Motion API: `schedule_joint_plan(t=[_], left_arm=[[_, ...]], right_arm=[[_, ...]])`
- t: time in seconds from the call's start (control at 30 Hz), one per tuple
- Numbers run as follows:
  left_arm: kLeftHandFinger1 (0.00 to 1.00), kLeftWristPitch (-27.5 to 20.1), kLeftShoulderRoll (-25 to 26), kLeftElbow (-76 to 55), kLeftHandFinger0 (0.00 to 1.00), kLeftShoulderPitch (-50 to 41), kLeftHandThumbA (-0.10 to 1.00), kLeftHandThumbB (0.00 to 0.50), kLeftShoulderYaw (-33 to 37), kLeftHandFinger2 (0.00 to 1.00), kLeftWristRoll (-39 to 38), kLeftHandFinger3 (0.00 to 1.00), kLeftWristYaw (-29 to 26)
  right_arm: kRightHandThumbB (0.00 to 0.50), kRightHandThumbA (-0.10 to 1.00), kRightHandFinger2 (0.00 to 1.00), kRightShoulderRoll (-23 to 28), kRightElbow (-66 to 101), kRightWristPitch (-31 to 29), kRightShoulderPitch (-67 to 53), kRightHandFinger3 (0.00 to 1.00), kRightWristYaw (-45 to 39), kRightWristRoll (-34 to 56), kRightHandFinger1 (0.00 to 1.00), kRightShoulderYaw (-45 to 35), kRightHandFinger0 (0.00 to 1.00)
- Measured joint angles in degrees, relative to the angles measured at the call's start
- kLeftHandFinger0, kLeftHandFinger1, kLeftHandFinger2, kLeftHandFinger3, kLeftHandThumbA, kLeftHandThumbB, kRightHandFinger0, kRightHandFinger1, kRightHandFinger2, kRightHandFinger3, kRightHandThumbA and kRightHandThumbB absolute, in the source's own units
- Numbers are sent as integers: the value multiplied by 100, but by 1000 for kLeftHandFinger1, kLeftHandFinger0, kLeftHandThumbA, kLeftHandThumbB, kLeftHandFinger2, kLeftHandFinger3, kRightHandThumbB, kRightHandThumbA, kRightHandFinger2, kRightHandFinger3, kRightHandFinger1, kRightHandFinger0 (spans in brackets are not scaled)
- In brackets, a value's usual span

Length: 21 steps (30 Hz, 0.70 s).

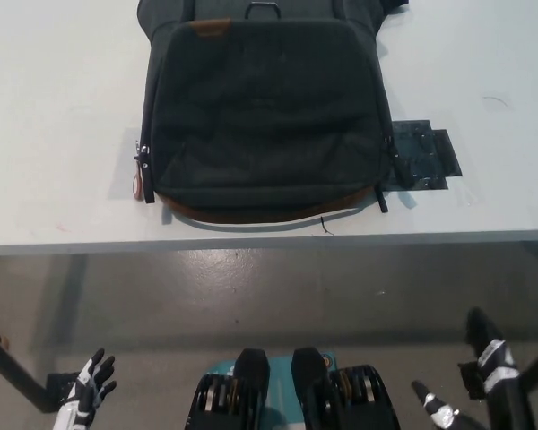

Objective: A bag is kept in the middle of the table with its flap loosely closed and the robot uses its right hand to adjust it and opens it

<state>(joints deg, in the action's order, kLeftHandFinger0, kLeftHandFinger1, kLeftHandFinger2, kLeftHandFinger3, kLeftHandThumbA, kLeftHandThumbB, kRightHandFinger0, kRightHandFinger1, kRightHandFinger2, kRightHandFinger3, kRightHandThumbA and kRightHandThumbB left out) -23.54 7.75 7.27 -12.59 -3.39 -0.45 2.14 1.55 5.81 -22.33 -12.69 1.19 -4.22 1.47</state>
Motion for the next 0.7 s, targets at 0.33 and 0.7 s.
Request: schedule_joint_plan(t=[0.33, 0.7], left_arm=[[1000, -78, 29, -733, 1000, -260, 1000, 378, 62, 1000, -6, 1000, 143], [1000, -86, 26, -760, 1000, -151, 1000, 385, 132, 1000, 3, 1000, 207]], right_arm=[[252, 1000, 1000, 519, 1210, 525, 1158, 1000, -63, -3, 1000, -264, 1000], [302, 970, 1000, 916, 1184, 1853, 3247, 1000, -195, -39, 1000, -353, 1000]])
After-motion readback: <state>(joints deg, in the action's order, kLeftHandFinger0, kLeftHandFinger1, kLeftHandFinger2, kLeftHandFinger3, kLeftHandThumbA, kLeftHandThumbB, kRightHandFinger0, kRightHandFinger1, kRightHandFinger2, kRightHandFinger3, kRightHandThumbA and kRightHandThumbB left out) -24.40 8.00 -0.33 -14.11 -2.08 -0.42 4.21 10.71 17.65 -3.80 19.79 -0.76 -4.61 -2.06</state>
